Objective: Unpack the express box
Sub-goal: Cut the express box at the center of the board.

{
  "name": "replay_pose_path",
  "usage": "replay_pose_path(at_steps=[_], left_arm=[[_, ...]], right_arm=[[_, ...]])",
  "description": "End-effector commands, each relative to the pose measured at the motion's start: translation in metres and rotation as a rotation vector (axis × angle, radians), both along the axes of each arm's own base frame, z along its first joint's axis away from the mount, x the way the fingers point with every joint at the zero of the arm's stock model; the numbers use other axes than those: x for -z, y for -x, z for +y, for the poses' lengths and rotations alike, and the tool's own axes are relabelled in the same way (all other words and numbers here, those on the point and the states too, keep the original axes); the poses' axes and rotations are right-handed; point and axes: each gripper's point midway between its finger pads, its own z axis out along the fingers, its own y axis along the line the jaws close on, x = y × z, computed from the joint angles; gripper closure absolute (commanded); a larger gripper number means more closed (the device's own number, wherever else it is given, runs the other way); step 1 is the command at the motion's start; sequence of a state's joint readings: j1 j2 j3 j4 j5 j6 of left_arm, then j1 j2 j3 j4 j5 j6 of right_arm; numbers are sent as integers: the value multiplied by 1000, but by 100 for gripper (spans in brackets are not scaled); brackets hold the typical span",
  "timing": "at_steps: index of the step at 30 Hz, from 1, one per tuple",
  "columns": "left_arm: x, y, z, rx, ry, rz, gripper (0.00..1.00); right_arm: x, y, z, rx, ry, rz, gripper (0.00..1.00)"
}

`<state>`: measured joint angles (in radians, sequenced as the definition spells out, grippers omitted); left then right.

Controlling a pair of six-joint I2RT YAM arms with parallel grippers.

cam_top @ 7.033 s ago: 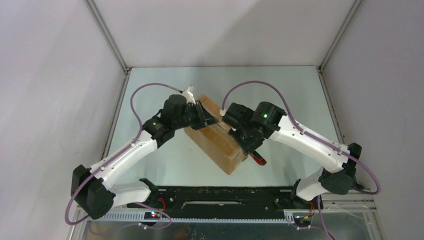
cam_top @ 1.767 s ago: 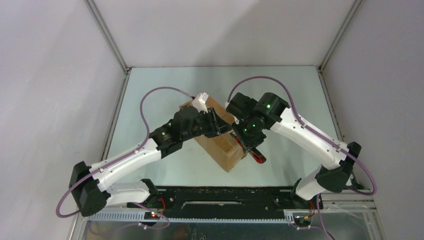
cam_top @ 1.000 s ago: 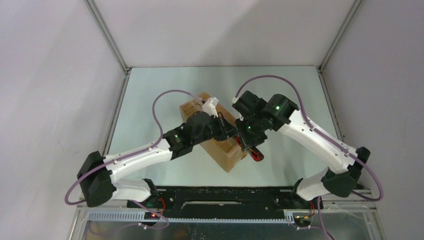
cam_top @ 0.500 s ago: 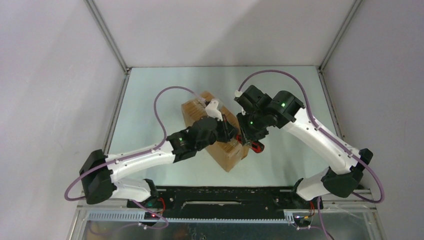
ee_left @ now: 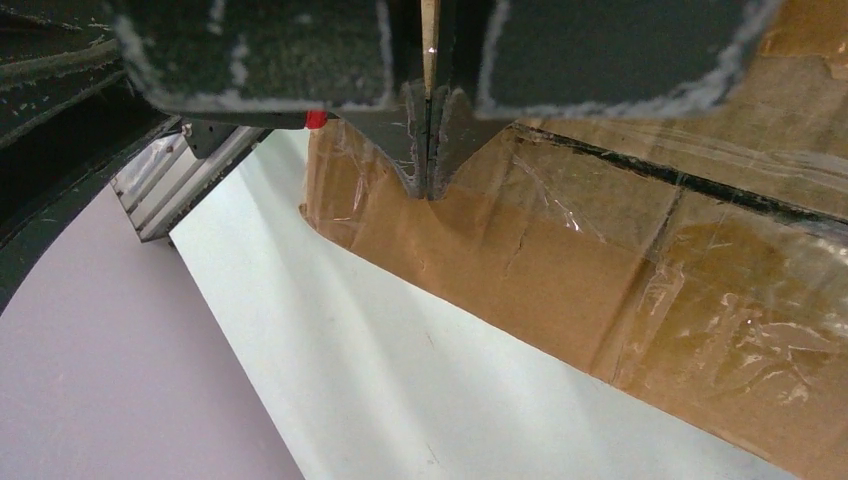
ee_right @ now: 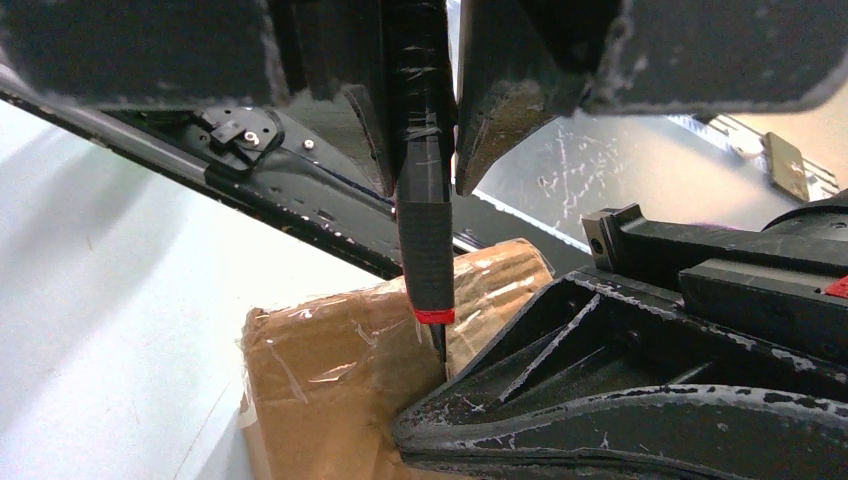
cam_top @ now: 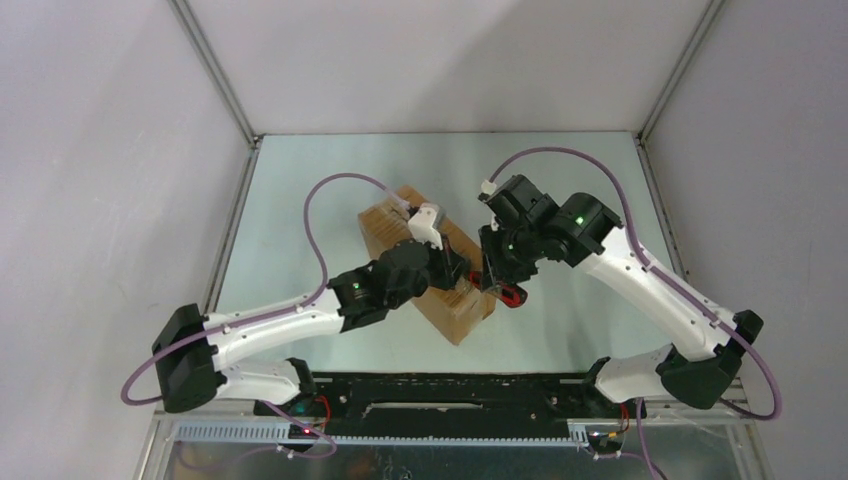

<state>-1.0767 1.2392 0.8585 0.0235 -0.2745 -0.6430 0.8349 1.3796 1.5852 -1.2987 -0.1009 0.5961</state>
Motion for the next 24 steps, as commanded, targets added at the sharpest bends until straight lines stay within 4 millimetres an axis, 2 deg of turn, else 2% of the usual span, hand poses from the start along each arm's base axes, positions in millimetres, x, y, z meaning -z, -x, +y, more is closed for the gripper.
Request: replay_pose_path(at_steps=[1, 4, 8, 10, 17, 24], left_arm=[[113, 59, 37, 164, -359, 250, 100], [106, 48, 43, 124, -316, 283, 97], [80, 25, 57, 83, -256, 274, 80], [73, 16, 64, 62, -267, 271, 74], [75, -2, 86, 8, -309, 302, 63], [84, -6, 93, -4, -341, 317, 62]], right_arm=[[-11, -62, 21, 165, -106, -204, 100], [-8, -57, 19, 128, -74, -182, 100], [1, -36, 13, 11, -6, -122, 100], [3, -27, 9, -27, 21, -114, 100], [2, 0, 2, -129, 79, -82, 100], [-1, 18, -11, -169, 132, -40, 100]])
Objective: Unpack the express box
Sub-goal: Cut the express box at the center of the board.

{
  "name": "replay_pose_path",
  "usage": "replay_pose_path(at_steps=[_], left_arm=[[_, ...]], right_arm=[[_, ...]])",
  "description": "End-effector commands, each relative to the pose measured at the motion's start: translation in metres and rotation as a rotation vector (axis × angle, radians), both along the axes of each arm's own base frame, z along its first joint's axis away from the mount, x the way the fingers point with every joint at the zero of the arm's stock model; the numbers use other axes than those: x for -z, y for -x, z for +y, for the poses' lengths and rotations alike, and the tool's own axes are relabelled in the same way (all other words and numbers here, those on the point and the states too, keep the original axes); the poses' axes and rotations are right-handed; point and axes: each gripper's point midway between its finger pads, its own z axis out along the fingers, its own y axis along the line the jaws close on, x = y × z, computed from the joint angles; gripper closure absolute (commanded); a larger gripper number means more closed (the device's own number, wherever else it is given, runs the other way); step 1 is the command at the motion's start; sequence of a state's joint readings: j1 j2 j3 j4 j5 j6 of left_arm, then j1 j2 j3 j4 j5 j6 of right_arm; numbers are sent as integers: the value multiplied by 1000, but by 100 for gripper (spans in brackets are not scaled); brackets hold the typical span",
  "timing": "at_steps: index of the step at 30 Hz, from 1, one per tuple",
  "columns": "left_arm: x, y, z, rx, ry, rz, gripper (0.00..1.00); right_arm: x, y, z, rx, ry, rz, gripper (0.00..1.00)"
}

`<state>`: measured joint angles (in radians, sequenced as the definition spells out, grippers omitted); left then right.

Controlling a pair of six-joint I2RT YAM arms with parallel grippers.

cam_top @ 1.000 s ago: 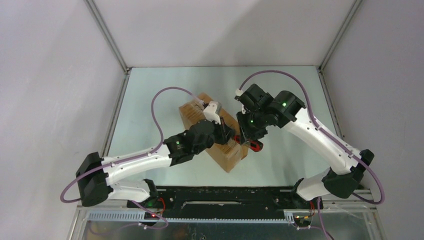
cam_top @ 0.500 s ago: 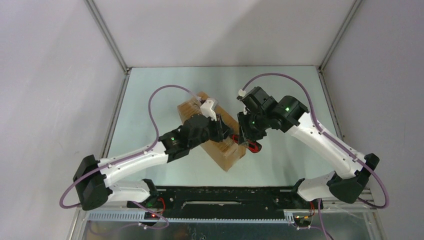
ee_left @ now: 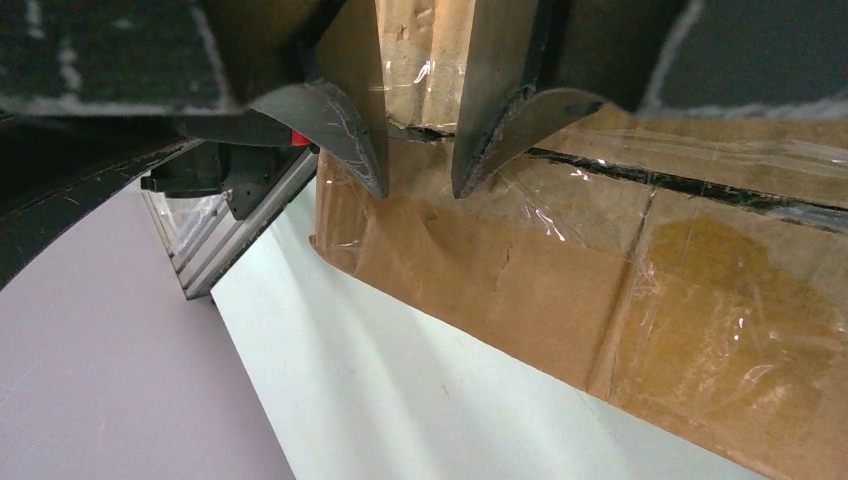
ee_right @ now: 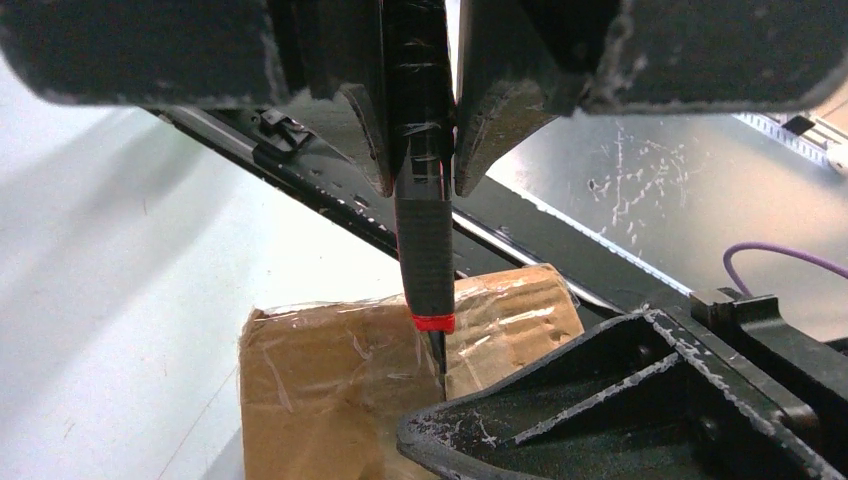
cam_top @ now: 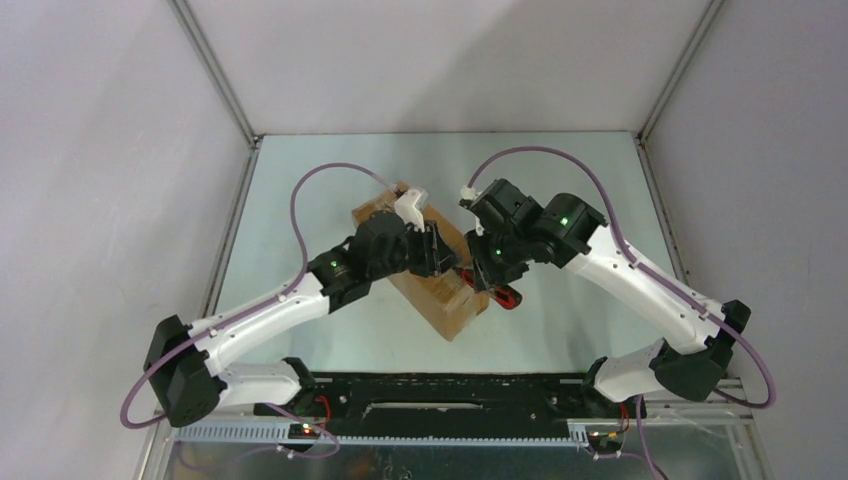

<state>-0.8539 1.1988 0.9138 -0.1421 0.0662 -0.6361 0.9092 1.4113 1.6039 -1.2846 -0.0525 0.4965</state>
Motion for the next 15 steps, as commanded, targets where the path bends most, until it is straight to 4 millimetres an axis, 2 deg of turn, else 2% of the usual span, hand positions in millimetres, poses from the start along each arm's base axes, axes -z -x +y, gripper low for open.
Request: replay_pose_path(at_steps=[1, 11, 15], left_arm=[[91, 7, 63, -71, -368, 162, 62], [90, 6, 64, -68, -362, 161, 61], [77, 4, 61, -67, -335, 143, 61]], right_arm=[[-7, 16, -24, -28, 90, 30, 100], [-6, 31, -33, -62, 143, 63, 100], [-2, 31, -35, -72, 170, 73, 100]])
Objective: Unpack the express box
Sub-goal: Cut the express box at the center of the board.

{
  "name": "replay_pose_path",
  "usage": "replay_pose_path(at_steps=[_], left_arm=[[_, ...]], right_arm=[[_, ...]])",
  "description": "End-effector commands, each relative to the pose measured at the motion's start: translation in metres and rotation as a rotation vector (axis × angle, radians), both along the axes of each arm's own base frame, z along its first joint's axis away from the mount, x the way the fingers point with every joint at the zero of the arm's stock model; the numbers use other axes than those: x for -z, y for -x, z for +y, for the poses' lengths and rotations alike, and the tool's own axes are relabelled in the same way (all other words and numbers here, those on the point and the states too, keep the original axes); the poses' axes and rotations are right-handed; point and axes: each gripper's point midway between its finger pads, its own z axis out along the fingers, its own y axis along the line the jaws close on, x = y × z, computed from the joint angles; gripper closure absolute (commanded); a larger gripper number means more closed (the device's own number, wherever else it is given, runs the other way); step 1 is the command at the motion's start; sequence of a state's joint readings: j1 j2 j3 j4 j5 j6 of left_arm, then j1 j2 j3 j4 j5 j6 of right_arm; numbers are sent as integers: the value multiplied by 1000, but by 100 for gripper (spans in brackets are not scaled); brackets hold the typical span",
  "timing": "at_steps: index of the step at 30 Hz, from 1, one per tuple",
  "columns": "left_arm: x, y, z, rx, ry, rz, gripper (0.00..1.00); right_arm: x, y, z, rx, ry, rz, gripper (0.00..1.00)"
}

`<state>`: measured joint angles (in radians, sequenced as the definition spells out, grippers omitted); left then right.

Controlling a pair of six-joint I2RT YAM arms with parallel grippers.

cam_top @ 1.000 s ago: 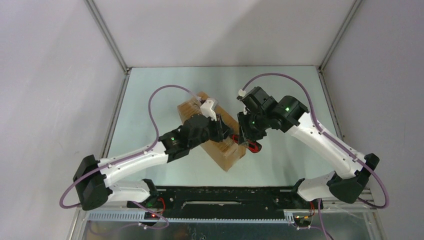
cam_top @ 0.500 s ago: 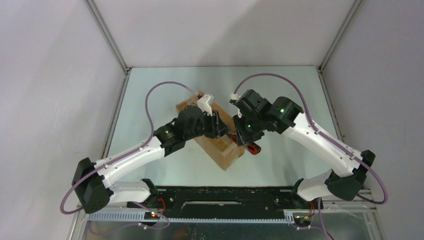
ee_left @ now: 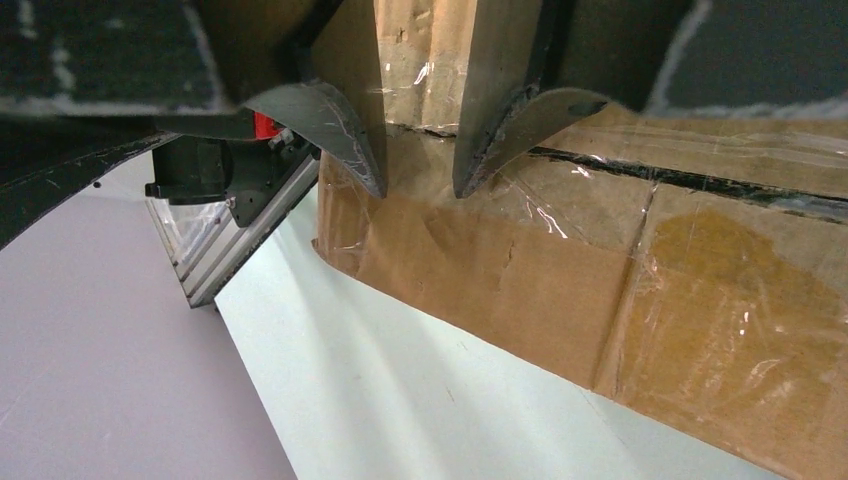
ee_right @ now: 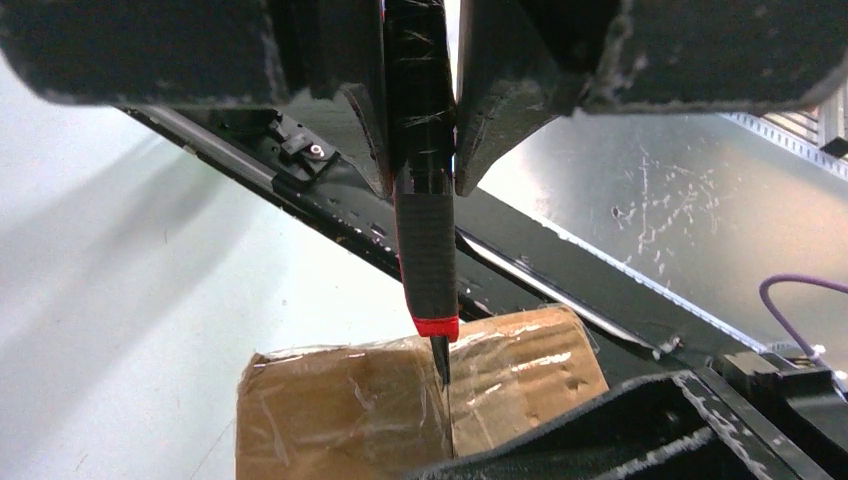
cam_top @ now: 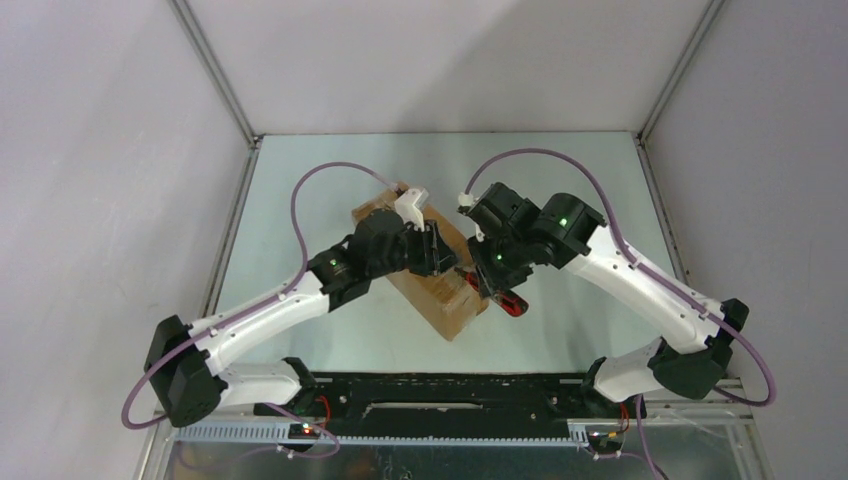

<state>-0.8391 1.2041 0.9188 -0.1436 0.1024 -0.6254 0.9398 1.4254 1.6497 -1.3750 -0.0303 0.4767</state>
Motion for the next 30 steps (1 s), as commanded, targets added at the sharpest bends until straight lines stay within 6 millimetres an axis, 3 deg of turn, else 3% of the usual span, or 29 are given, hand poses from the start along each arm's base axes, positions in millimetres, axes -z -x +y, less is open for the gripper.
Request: replay_pose_path(at_steps=[1, 7, 12, 17, 25, 30], left_arm=[[71, 3, 61, -90, -329, 128, 60], [14, -3, 50, -103, -196, 79, 55], [-18, -1, 41, -101, -61, 90, 55], [-50, 5, 16, -61, 147, 142, 56], [-82, 8, -7, -32, 382, 201, 57], [-75, 7, -24, -16, 429, 267, 58]], right_arm=[[2, 19, -25, -32, 113, 61, 100], [6, 15, -23, -37, 132, 64, 100], [7, 13, -20, -38, 134, 66, 100], [7, 12, -18, -40, 136, 68, 100], [8, 10, -16, -41, 139, 69, 100], [10, 9, -14, -42, 139, 73, 100]])
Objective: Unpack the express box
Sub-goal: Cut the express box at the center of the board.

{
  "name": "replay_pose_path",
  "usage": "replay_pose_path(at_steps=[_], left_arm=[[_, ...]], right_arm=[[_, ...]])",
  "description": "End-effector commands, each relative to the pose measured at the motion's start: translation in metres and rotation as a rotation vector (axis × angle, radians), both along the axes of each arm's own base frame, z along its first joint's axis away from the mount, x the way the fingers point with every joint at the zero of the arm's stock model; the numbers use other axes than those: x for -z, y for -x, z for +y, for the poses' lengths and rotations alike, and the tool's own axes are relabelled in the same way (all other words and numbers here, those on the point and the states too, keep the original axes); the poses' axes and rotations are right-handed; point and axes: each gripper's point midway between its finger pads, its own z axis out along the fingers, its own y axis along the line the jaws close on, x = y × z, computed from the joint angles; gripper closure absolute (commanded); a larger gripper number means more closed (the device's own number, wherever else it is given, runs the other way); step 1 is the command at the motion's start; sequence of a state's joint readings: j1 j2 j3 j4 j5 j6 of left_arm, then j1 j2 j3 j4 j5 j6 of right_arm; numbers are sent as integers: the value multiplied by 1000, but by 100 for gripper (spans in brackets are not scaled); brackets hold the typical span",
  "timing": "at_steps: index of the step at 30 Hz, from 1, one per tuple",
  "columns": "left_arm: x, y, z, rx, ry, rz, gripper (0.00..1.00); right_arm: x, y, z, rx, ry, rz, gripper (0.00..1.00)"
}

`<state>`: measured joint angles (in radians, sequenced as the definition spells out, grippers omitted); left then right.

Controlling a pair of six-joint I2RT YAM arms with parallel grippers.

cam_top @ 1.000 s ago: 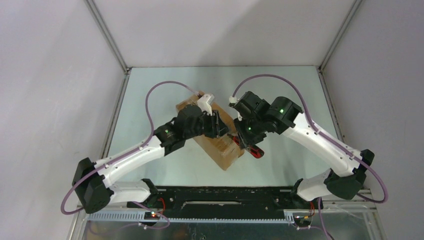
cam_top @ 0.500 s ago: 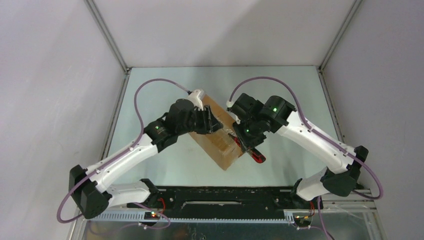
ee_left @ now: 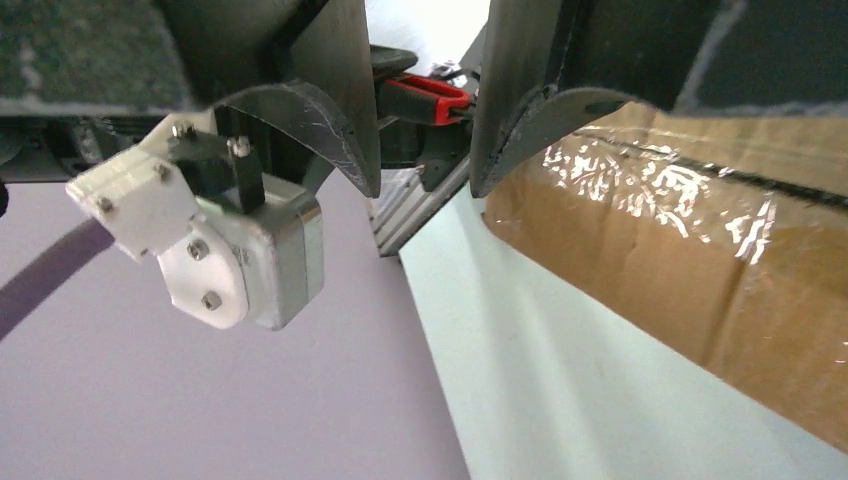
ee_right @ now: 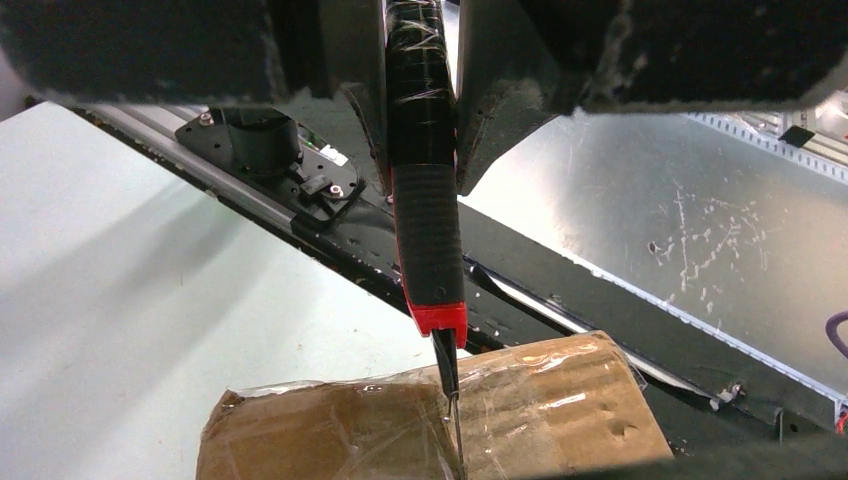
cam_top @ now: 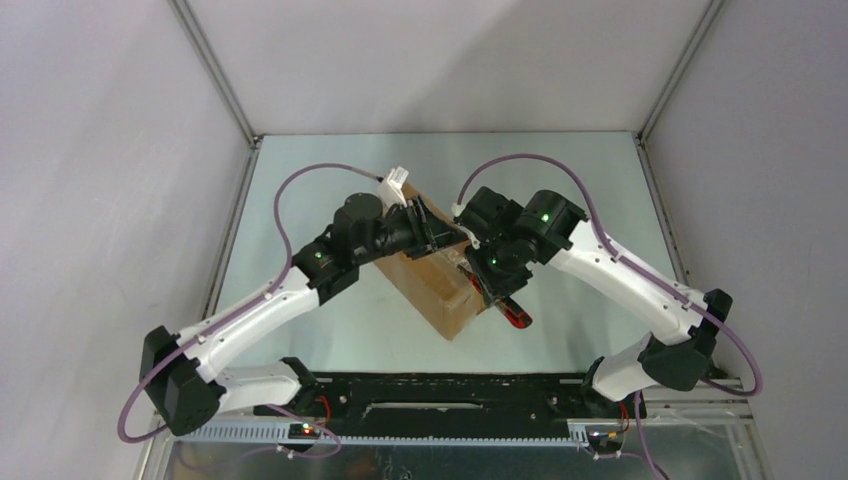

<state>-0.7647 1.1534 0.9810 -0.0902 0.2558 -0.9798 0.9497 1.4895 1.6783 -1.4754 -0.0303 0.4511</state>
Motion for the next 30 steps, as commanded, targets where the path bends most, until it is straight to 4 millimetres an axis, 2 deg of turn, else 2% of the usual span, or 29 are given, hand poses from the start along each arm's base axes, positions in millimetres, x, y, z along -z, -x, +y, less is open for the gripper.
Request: replay_pose_path(at_steps=[1, 5, 8, 13, 16, 19, 23, 27, 30], left_arm=[[2, 6, -21, 41, 102, 72, 58], [24, 23, -38, 112, 44, 110, 60], [65, 39, -36, 150, -97, 160, 62], [129, 57, -11, 164, -362, 181, 66], [165, 56, 6, 127, -487, 177, 82], [193, 55, 18, 94, -550, 190, 87], [215, 55, 24, 67, -594, 186, 99], [228, 53, 29, 30, -674, 143, 100], [236, 54, 26, 33, -693, 143, 100]], right_arm=[[-4, 0, -4, -10, 24, 0, 100], [-3, -2, -3, -11, 27, -2, 100], [-2, -3, -5, -7, 32, -3, 100], [-1, -6, -5, -1, 30, -7, 100], [-3, -10, -3, 8, 23, -15, 100], [-6, -15, -1, 23, 10, -28, 100], [-14, -23, 4, 59, -26, -52, 100], [-26, -42, 9, 132, -84, -113, 100], [-30, -47, 19, 148, -125, -120, 100]])
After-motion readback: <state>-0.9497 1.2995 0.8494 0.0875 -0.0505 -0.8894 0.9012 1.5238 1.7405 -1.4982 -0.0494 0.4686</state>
